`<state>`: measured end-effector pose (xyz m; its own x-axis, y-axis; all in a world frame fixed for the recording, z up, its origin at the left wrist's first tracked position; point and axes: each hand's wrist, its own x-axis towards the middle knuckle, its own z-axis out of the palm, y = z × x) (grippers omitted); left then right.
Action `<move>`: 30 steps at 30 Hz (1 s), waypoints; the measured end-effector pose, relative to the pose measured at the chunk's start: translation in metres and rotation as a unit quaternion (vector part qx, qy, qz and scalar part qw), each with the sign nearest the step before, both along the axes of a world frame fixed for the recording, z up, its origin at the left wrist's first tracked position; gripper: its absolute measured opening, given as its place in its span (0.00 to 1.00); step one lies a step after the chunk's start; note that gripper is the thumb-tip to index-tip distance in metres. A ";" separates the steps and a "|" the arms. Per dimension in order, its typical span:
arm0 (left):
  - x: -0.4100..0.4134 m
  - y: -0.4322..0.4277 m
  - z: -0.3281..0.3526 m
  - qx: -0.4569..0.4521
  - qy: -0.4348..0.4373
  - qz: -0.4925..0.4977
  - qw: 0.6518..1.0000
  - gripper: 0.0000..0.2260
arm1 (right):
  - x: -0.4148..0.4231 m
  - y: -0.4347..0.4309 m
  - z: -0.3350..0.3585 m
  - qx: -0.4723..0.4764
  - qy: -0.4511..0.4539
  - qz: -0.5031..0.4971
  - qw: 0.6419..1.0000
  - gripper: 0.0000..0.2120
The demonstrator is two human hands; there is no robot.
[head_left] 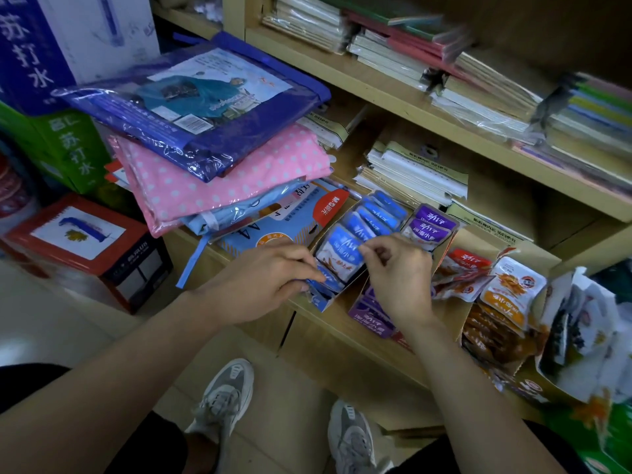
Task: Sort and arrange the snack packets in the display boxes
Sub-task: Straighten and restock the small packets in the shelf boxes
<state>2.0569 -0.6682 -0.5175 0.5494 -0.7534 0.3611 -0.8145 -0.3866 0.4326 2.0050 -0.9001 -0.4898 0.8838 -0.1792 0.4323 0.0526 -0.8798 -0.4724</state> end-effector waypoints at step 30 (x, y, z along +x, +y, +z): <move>0.041 -0.057 -0.013 -0.206 0.083 0.120 0.968 0.10 | 0.007 -0.020 -0.003 0.081 0.038 0.040 0.995 0.11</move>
